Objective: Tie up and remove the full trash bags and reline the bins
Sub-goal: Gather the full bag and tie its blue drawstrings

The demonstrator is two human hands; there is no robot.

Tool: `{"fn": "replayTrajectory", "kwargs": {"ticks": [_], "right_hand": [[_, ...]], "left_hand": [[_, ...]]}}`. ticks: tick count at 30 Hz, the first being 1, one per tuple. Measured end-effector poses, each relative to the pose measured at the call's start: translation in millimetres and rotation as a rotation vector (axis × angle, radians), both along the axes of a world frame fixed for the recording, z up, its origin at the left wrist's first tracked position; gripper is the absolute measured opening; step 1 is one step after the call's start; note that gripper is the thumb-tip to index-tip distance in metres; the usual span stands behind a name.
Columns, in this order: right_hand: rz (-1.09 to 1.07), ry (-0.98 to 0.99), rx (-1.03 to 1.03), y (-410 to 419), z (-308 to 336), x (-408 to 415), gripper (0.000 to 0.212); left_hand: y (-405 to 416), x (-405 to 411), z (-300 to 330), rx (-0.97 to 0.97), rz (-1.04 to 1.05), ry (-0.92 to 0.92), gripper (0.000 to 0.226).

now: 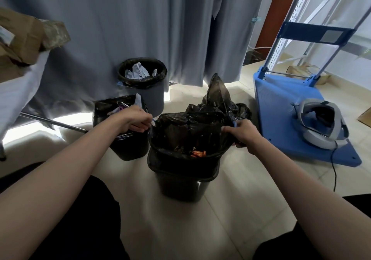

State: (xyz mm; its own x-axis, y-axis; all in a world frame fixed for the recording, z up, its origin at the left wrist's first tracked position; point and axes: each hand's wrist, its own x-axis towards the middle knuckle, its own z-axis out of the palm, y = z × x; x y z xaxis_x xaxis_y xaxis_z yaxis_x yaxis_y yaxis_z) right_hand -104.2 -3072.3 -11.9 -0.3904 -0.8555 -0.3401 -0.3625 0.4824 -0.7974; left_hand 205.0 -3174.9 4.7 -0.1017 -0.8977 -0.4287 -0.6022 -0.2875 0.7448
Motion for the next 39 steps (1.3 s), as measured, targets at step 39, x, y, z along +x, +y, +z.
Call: {"fn": "replayTrajectory", "kwargs": {"ticks": [39], "right_hand": [[-0.245, -0.118, -0.58, -16, 61, 28, 0.023]], "left_hand": [[-24, -6, 54, -0.677, 0.42, 0.703, 0.015]]}}
